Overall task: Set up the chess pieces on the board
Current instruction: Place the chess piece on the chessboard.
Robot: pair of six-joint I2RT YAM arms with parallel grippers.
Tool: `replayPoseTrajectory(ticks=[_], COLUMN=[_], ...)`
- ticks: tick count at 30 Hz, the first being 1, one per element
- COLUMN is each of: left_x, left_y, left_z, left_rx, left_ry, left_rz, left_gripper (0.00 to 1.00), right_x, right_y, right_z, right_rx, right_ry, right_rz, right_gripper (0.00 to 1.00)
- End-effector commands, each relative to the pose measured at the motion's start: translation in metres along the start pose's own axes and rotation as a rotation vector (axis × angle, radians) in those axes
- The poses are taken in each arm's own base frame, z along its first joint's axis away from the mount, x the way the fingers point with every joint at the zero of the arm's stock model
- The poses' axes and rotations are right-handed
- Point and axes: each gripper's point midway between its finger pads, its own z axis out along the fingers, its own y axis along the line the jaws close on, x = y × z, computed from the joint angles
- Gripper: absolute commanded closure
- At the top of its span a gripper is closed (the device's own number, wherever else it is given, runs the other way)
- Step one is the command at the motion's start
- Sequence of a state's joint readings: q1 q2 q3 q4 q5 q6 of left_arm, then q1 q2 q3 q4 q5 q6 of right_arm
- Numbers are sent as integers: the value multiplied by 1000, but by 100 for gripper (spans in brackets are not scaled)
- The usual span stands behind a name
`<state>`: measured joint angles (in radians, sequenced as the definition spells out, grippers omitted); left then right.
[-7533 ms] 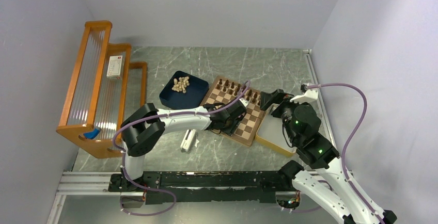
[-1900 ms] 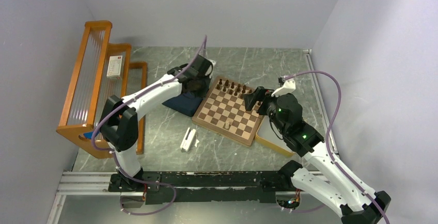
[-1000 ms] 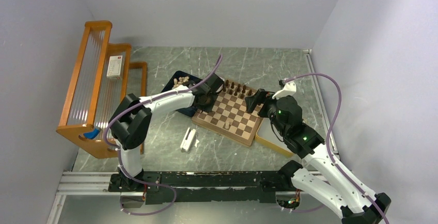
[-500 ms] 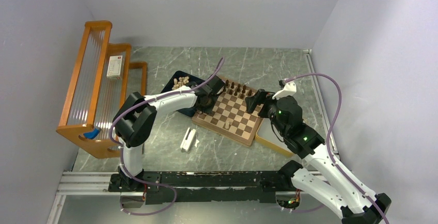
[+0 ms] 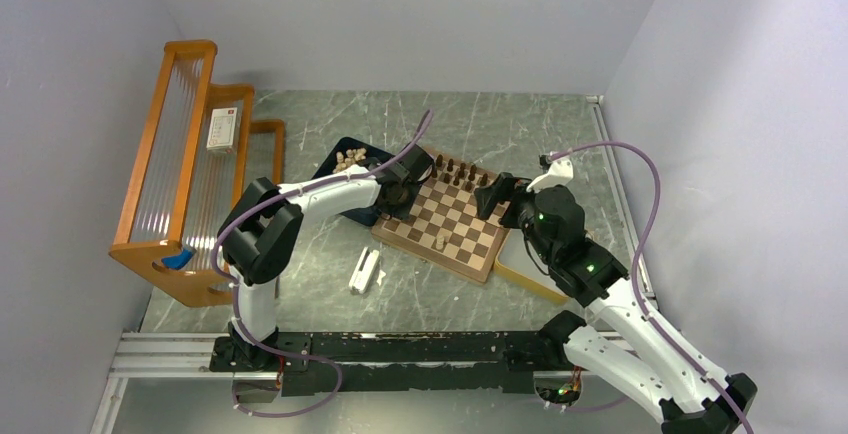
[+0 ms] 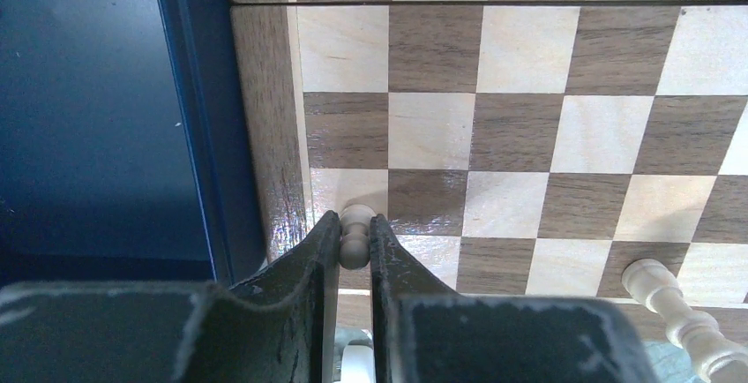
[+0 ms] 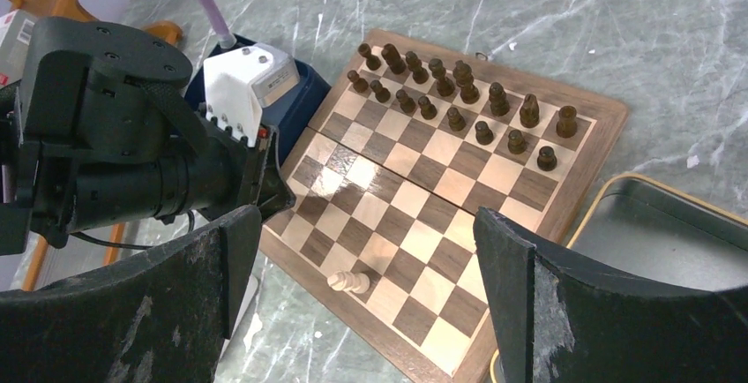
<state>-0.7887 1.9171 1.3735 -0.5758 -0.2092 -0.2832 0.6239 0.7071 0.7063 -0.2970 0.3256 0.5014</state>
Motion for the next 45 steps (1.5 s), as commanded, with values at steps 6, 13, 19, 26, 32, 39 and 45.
replayPoseTrajectory(ticks=[6, 13, 19, 26, 32, 39, 45], left_x=[-7, -6, -3, -5, -6, -9, -13], left_y=[2, 6, 8, 10, 12, 8, 3], left_z=[11, 11, 10, 10, 8, 8, 7], left_rx=[-14, -34, -34, -46, -55, -32, -7], left_ry=[0, 5, 9, 6, -3, -10, -16], left_rz=[22, 21, 30, 33, 32, 34, 32], left_gripper=[78, 79, 77, 73, 70, 66, 59], right_x=[-16, -21, -20, -22, -21, -19, -17], right_y=[11, 12, 10, 12, 11, 13, 14], right_z=[1, -2, -2, -3, -3, -2, 1], right_rx=[-19, -27, -22, -25, -25, -29, -32], right_ry=[-25, -45, -45, -46, -42, -37, -29], right_rz=[5, 18, 12, 19, 24, 29, 28], right_gripper=[5, 5, 5, 5, 5, 5, 5])
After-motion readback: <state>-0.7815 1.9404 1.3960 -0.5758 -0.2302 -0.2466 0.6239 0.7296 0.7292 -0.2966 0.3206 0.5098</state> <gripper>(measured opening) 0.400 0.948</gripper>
